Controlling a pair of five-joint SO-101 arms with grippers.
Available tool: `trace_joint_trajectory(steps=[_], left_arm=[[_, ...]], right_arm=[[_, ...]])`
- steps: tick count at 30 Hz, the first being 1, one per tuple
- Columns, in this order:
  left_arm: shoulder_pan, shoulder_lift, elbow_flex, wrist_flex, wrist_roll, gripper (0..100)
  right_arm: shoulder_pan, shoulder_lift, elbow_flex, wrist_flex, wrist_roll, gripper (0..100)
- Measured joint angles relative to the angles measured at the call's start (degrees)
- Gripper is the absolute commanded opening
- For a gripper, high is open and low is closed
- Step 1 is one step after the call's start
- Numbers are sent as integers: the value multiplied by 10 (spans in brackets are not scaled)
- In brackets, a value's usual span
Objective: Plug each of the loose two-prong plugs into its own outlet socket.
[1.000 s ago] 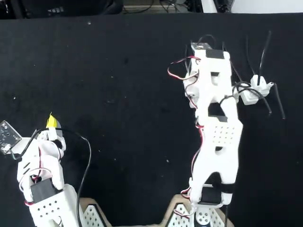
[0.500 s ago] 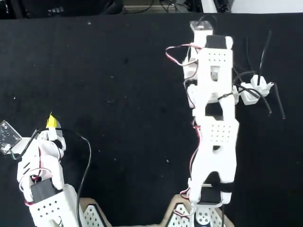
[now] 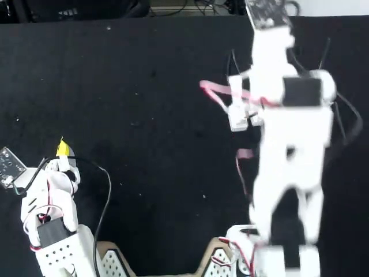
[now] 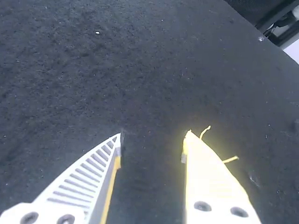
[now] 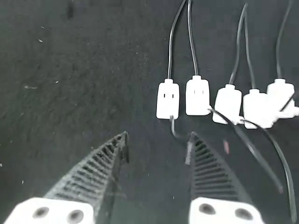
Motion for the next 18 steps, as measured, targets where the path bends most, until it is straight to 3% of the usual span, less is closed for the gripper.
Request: trace_joint_trajectory(steps=[2, 10, 15, 18], left_arm=[[0, 0, 0, 0, 0, 213], [0, 0, 0, 0, -4, 205], [1, 0, -2, 3, -51, 44], [11, 0, -26, 30, -62, 34]], right_arm=[[0, -78, 54, 0, 0, 10], [-3, -318, 311, -92, 1, 39], [-2, -433, 498, -166, 1, 39], [-2, -515, 590, -193, -2, 39]])
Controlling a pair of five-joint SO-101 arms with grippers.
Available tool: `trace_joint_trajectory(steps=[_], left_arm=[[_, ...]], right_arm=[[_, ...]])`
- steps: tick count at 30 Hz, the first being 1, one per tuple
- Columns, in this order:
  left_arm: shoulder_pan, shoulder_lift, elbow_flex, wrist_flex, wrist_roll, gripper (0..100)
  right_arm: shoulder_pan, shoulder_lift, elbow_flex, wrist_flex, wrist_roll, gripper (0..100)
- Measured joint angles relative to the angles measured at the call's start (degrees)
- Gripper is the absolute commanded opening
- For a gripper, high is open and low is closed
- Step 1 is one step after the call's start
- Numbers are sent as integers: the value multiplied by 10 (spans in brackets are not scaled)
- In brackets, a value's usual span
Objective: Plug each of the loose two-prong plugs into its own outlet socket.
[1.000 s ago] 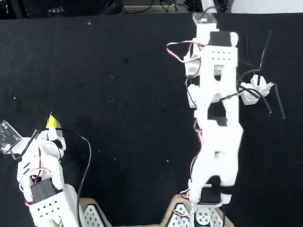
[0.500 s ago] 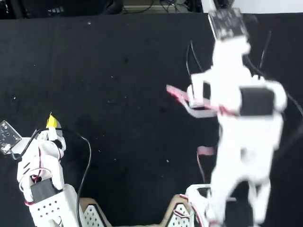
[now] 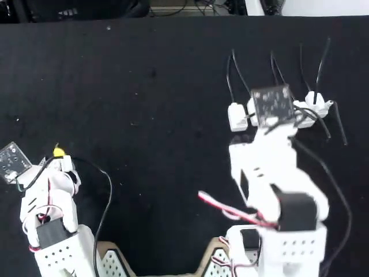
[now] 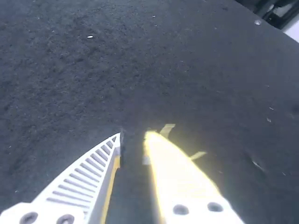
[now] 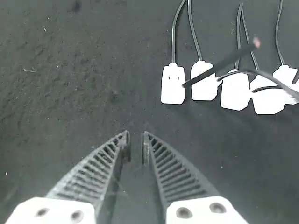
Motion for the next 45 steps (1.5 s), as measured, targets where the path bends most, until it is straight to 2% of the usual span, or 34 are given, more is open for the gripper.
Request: trace_joint_trajectory(steps=[3, 10, 19, 30, 34, 45], left_arm=[[42, 0, -34, 40, -35, 34], [192, -1, -62, 97, -142, 34], [191, -1, -62, 208, -174, 30], [187, 2, 50, 186, -178, 33], [186, 0, 54, 185, -178, 33], [187, 0, 54, 185, -178, 32]], right_arm=[[-1, -99, 93, -18, -1, 40], [-1, -324, 274, -28, -20, 40], [-1, -332, 390, -21, -39, 39], [-1, -332, 470, -26, -40, 42], [-1, -332, 530, -55, -40, 42], [-1, -332, 535, -54, -41, 41]])
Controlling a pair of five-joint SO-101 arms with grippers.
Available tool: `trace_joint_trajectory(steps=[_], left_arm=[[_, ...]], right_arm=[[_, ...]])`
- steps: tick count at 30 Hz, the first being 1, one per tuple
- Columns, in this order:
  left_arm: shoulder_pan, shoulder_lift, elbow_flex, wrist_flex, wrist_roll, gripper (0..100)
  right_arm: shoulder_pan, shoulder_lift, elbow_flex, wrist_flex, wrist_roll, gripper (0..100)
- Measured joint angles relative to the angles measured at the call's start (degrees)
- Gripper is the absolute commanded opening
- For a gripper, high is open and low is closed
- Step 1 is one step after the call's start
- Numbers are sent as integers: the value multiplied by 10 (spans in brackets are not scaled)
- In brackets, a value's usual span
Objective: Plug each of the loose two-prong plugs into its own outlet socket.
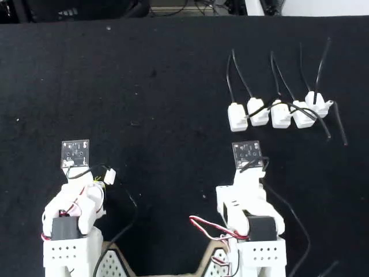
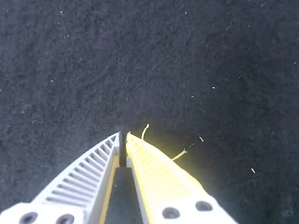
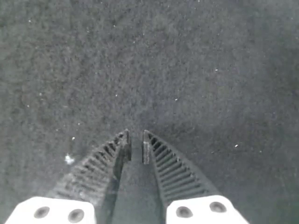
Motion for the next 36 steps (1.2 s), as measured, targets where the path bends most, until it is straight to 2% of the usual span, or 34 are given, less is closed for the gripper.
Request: trace_joint_trajectory(steps=[7, 13, 36], left_arm=[[0, 0, 0, 0, 0, 32], [0, -7, 0, 0, 0, 32], [0, -7, 0, 0, 0, 32]], right_arm=[[2, 0, 0, 0, 0, 41], [62, 0, 0, 0, 0, 41], [62, 0, 0, 0, 0, 41]])
